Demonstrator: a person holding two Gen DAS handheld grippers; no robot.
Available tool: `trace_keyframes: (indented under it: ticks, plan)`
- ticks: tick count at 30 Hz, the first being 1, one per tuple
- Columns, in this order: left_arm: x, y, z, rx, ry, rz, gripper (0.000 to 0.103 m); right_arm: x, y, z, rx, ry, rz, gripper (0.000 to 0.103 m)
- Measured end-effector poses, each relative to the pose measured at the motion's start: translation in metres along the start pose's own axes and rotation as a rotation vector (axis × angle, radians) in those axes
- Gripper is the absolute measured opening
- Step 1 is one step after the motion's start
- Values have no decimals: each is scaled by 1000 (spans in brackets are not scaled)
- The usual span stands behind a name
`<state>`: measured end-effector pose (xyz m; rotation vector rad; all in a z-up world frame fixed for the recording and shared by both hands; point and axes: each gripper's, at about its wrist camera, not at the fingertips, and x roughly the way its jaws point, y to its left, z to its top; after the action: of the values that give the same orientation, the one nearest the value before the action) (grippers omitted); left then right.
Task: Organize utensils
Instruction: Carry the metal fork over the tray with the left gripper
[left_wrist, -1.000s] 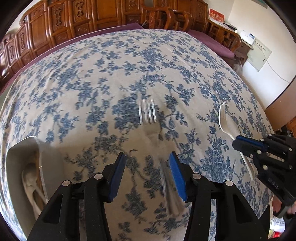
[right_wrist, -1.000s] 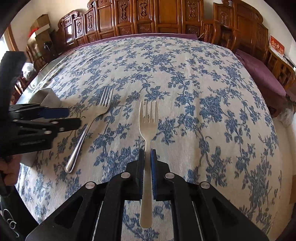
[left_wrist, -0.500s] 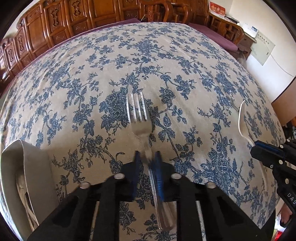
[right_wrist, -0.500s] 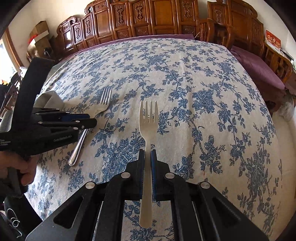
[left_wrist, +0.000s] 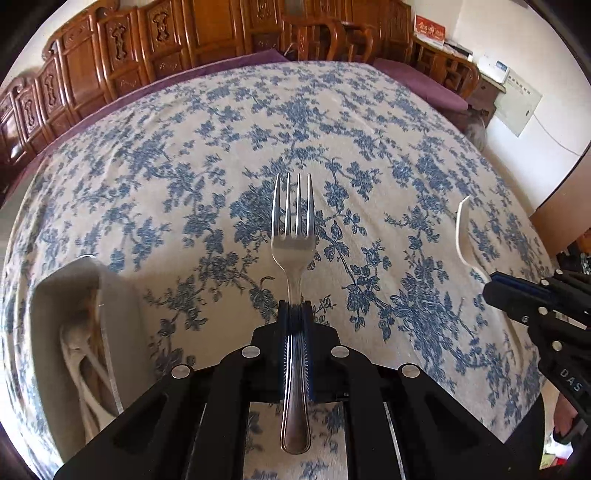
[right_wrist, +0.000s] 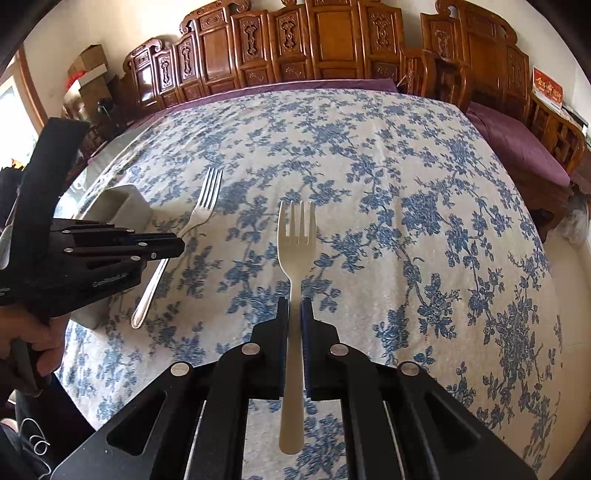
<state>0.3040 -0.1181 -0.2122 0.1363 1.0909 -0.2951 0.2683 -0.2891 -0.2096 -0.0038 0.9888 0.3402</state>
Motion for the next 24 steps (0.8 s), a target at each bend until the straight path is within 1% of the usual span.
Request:
trace_keyframes:
  ticks: [17, 24]
  plan:
    - [-85, 25, -14, -31, -137, -9, 6, -33, 50, 8, -54, -51, 10, 8]
    - [-115, 40, -23, -52, -185, -4, 6, -41, 70, 8, -59, -66, 35, 8]
